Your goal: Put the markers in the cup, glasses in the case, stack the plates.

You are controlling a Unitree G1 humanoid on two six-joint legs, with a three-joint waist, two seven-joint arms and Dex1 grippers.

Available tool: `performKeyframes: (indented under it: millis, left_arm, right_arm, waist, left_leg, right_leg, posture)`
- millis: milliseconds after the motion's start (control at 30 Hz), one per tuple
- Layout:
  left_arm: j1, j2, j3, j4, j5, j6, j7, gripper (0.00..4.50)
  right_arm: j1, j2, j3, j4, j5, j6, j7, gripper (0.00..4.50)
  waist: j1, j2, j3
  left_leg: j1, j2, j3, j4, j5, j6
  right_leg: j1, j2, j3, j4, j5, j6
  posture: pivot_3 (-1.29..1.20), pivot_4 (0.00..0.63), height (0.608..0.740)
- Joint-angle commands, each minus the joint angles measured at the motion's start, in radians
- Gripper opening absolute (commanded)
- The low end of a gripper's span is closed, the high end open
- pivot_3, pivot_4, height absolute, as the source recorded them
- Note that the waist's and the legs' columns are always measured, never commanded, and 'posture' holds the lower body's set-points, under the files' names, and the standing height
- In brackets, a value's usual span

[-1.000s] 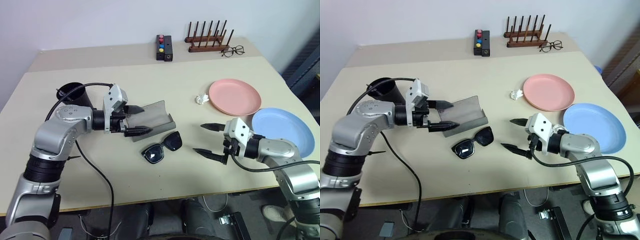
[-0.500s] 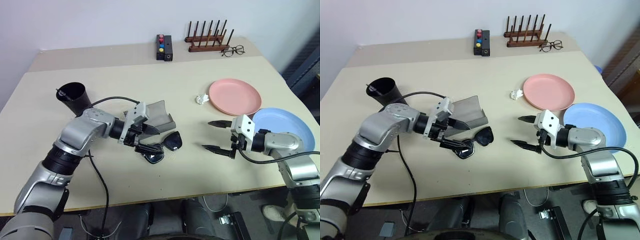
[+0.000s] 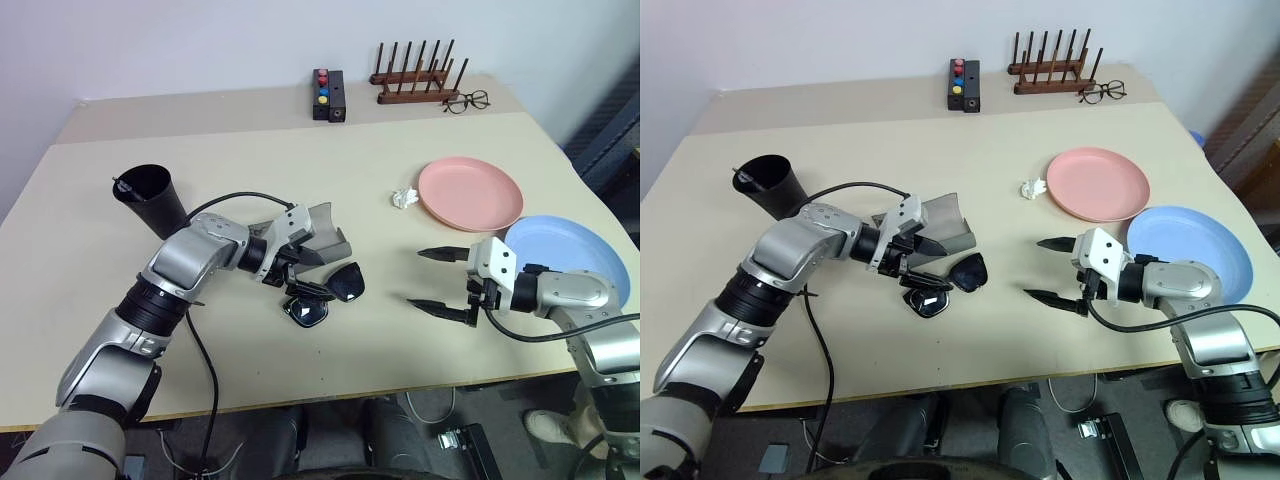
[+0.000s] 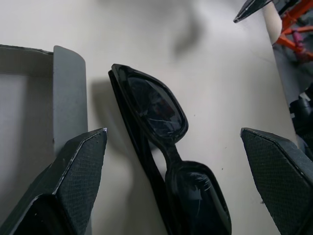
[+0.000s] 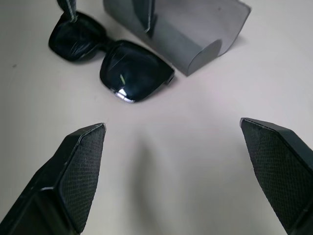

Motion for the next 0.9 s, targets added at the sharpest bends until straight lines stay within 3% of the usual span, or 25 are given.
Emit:
performKeyframes:
  millis: [33,367,633,900]
  left_arm:
    - [-0.023,0.017,0.005,-0.007,0.008,0.004,-0.019,4.47]
    - [-0.033,0.053,0.005,-0.051,-0.008,0.061,-0.052,4.47]
    - [-0.066,0.098,-0.001,-0.084,-0.006,0.103,-0.077,4.47]
    - [-0.184,0.065,0.003,-0.074,-0.064,0.264,-0.071,4.47]
  right_arm:
    - [0.016,-0.039,-0.065,0.013,0.042,-0.033,0.053,4.50]
    - [0.022,-0.109,-0.161,0.105,0.057,-0.076,0.112,4.50]
    - [0.008,-0.091,-0.137,0.050,0.057,-0.042,0.072,4.50]
    - [0.000,-0.085,-0.125,0.041,0.053,-0.038,0.051,4.50]
  waist:
    - [0.000,0.000,0.000]
    - [-0.001,0.000,0.000]
    - [0.001,0.000,0.000]
    - [0.000,0.000,0.000]
  left_leg:
    - [0.000,0.000,0.000,0.000,0.000,0.000]
    - [0.000,0.000,0.000,0.000,0.000,0.000]
    - [0.000,0.000,0.000,0.000,0.000,0.000]
    - [-0.001,0.000,0.000,0.001,0.000,0.000]
  right_leg:
    - [0.000,0.000,0.000,0.000,0.000,0.000]
    - [0.000,0.000,0.000,0.000,0.000,0.000]
    - [0.000,0.000,0.000,0.000,0.000,0.000]
    - [0.000,0.000,0.000,0.000,0.000,0.000]
  posture:
    - [0.00,0.150,0.740]
    - [0.00,0.150,0.740]
    - [0.00,0.150,0.740]
    - [0.00,0.150,0.740]
